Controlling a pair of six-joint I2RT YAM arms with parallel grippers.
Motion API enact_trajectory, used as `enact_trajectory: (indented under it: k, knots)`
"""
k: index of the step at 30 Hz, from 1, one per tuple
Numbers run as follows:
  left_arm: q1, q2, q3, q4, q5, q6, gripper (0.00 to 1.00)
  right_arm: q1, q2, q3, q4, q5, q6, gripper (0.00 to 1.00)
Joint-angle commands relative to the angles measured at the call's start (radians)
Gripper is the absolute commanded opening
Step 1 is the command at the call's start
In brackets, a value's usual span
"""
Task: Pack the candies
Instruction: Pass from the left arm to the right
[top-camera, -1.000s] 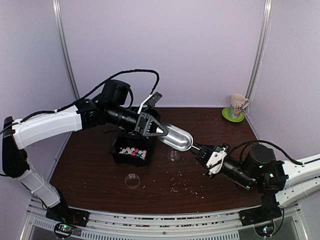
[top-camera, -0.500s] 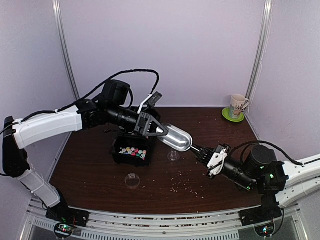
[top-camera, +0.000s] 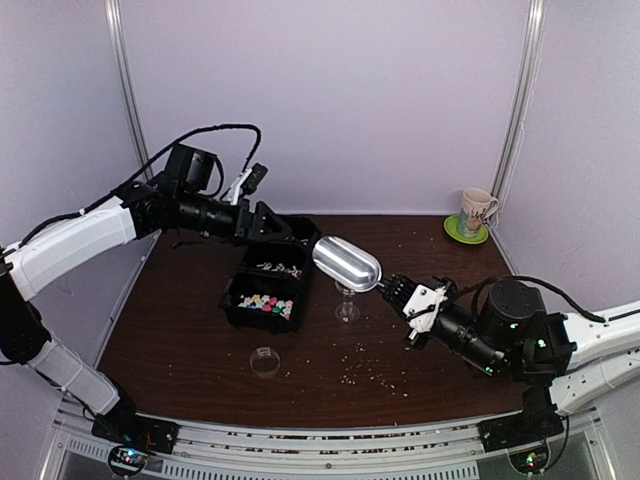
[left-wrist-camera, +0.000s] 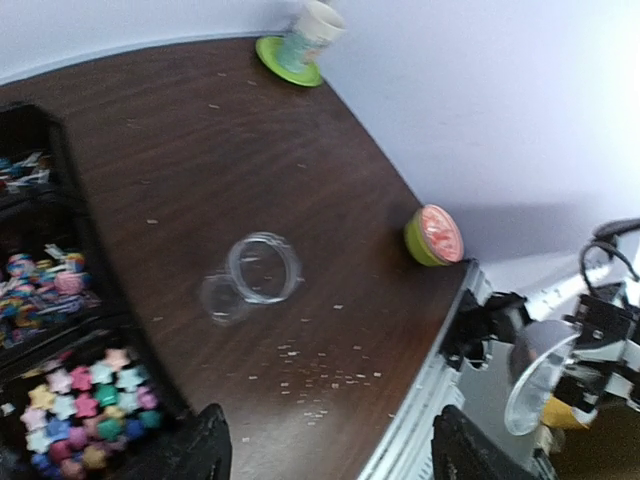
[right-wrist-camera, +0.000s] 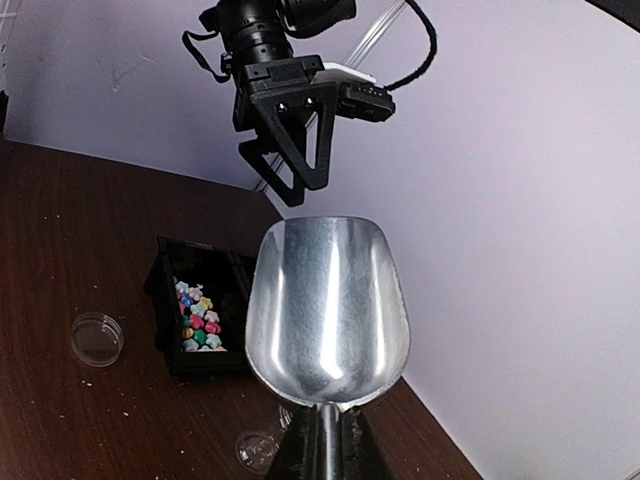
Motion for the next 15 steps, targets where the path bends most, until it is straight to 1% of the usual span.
enact_trajectory:
  k: [1,4,7,10,15]
  knots:
    - [0.088,-0.027,0.04,-0.201,-0.265,0.13,0.73,-0.028,0.036,0.07,-0.1,0.045,0.121,0.0]
    - [0.146,0.021,0.017,-0.265,-0.393,0.157,0.74,-0.053,0.067,0.125,-0.183,0.041,0.178,0.0]
    - [0.189,0.083,-0.018,-0.293,-0.457,0.168,0.75,-0.077,0.079,0.17,-0.254,0.037,0.223,0.0]
    - [0.2,0.149,-0.024,-0.288,-0.48,0.172,0.75,-0.102,0.081,0.209,-0.313,0.024,0.263,0.0]
    - [0.199,0.278,0.031,-0.308,-0.475,0.181,0.75,-0.115,0.096,0.272,-0.42,-0.004,0.312,0.0]
